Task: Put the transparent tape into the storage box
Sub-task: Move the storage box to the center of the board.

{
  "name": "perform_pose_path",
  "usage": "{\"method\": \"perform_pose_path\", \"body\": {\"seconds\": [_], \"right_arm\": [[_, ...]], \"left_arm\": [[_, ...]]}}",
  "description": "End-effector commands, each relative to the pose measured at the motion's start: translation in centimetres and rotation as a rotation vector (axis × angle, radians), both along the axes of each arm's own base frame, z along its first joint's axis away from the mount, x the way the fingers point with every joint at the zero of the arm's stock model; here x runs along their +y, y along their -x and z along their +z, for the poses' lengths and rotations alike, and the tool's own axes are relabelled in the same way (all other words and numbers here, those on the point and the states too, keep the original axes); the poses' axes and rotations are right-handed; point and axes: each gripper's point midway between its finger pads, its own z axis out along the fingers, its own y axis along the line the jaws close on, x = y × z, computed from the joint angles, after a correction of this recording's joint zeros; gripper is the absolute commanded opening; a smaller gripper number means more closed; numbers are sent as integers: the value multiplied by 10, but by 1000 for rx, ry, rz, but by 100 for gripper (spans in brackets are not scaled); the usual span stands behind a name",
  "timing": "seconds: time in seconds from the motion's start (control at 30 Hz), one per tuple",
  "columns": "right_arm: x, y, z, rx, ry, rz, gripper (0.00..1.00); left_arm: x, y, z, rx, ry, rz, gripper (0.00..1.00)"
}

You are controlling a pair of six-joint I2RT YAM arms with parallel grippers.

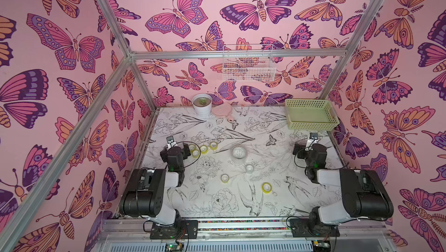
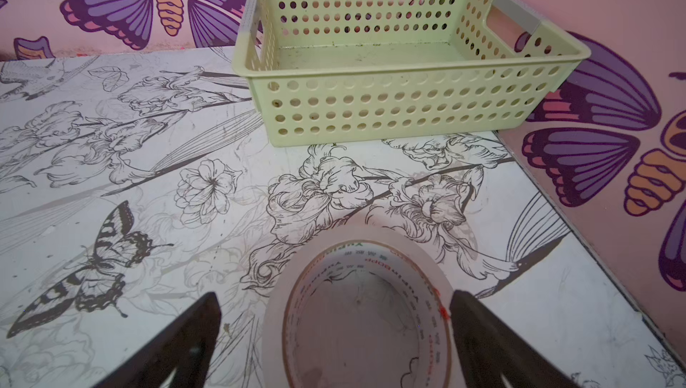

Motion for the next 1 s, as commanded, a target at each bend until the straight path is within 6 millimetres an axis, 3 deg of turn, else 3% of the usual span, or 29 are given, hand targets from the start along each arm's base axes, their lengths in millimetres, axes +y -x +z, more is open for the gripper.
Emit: {"method": "perform_pose_path", "body": {"seconds": [0.0, 0.7, 0.8, 0.97], "right_arm": [[-2, -8, 8, -26, 2, 0, 99], [-2, -7, 8, -29, 1, 0, 99], [-5, -7, 26, -66, 10, -19, 99], [-31, 12, 70, -11, -52, -212, 99]], "left_arm": [[6, -3, 6, -21, -20, 20, 100], [6, -3, 6, -20, -18, 19, 100], [3, -5, 15, -24, -19, -7, 100], [13, -4, 56, 41, 2, 68, 100]]}}
